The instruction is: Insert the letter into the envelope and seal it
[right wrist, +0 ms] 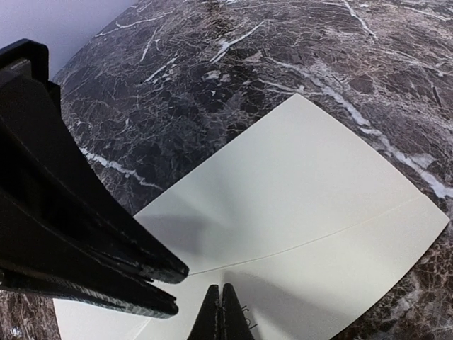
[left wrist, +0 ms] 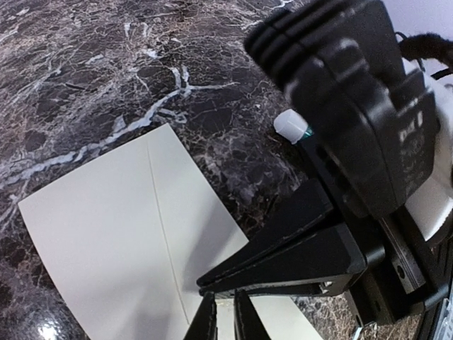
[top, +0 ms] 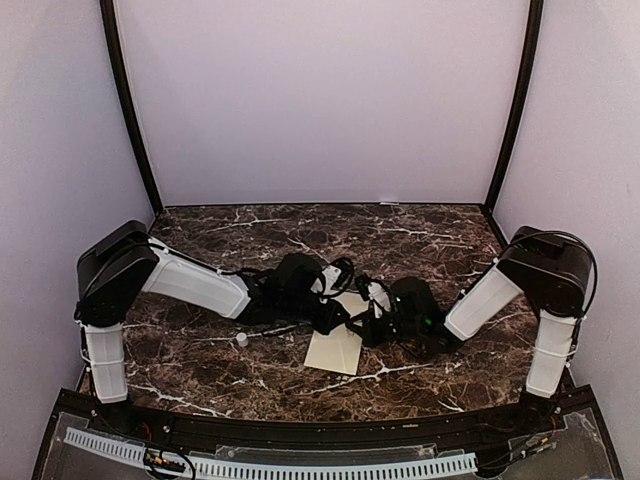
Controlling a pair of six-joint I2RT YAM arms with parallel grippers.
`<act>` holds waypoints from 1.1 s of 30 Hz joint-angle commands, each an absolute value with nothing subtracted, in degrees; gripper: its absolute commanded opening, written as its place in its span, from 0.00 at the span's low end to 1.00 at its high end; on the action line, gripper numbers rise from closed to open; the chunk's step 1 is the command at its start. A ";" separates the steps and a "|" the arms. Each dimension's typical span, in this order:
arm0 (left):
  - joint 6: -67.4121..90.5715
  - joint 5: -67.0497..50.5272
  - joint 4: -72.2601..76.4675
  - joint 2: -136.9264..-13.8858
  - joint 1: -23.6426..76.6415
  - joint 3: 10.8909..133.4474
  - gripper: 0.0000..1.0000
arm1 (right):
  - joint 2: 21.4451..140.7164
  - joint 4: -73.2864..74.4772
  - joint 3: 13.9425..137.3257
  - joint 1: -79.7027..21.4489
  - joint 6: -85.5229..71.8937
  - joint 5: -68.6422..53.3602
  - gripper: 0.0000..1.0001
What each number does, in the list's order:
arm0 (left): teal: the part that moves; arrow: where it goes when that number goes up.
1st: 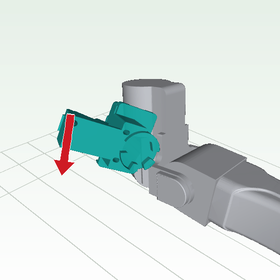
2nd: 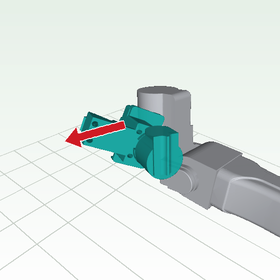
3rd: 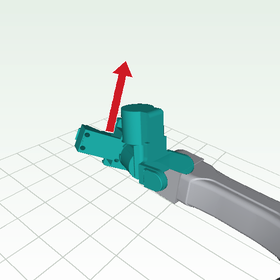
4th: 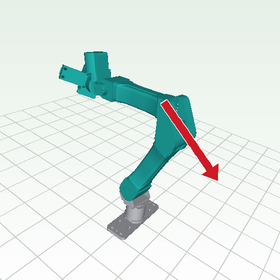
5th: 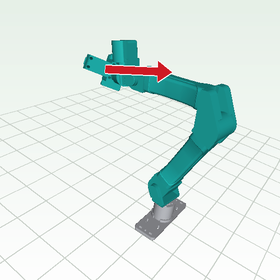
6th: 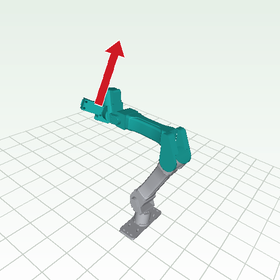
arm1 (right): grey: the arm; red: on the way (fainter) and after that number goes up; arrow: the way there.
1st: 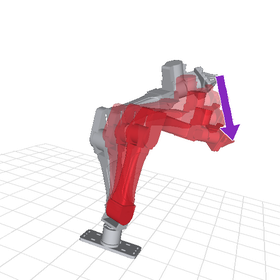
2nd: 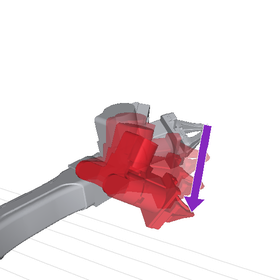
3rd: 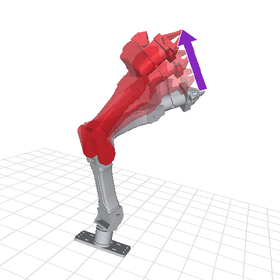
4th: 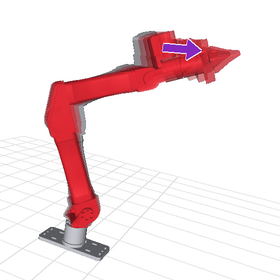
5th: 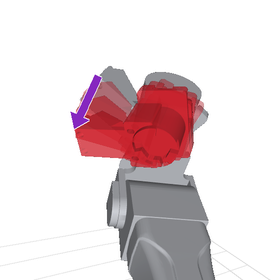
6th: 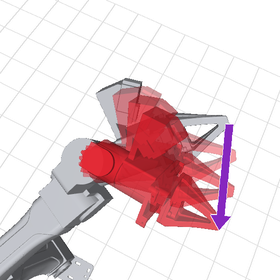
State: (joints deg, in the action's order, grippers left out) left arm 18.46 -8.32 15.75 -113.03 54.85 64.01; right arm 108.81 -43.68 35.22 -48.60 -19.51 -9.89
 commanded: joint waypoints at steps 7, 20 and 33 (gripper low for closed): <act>20.83 -11.26 18.71 -117.67 56.29 62.99 0.10 | 111.12 -37.67 31.94 -48.87 -22.94 -8.69 0.00; 19.41 -7.46 16.81 -118.82 56.73 60.76 0.07 | 107.85 -33.70 31.75 -48.10 -22.98 -3.65 0.00; 16.99 -6.76 14.71 -118.30 56.87 59.93 0.07 | 109.03 -30.07 36.15 -43.52 -21.98 -2.30 0.00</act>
State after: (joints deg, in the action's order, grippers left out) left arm 18.13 -8.21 21.12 -117.54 56.49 62.17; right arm 106.94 -38.28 36.42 -44.71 -22.79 -6.81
